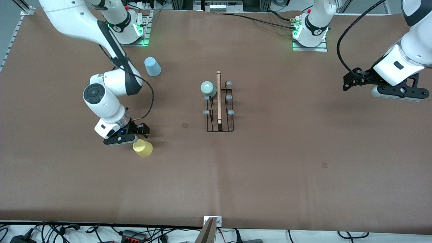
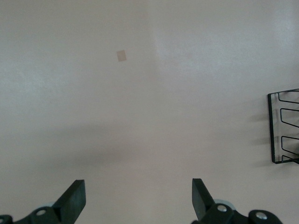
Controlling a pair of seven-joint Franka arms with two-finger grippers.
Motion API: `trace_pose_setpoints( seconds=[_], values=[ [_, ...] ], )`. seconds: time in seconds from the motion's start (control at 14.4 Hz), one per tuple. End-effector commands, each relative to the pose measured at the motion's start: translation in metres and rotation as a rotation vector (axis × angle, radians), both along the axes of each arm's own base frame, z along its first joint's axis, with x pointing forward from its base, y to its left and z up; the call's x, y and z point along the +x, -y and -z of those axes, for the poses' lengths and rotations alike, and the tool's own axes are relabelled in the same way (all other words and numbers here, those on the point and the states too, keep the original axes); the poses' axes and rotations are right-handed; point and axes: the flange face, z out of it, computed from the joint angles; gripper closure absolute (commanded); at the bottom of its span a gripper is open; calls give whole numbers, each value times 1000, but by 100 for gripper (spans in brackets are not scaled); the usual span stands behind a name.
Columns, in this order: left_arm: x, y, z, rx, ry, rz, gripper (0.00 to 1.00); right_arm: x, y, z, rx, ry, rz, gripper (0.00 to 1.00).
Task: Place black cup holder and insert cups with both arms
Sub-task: 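Grasp the yellow cup with the right gripper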
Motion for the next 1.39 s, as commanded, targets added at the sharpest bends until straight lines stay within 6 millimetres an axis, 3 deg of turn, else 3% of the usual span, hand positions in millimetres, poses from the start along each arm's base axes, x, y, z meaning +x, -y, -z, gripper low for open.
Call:
trace_pose_setpoints(
  seconds=[0.0, 0.35, 0.9, 0.97, 1.04, 1.18, 1.32],
  values=[
    [-1, 2, -7, 20, 0, 1, 0, 11, 2, 7, -3, 54, -22, 0],
    [-1, 2, -7, 20, 0, 4, 0, 21, -15, 8, 18, 80, -13, 0],
    [-1, 2, -7, 20, 0, 4, 0, 28, -19, 13, 19, 115, -38, 0],
    [-1, 2, -7, 20, 0, 4, 0, 28, -19, 13, 18, 117, -40, 8],
    [-1, 2, -7, 20, 0, 2, 0, 29, -18, 13, 17, 117, -40, 27],
    [-1, 2, -7, 20, 0, 2, 0, 29, -19, 13, 15, 119, -46, 76],
    [-1, 2, -7, 20, 0, 1, 0, 30, -22, 3, 14, 133, -61, 98]
  ],
)
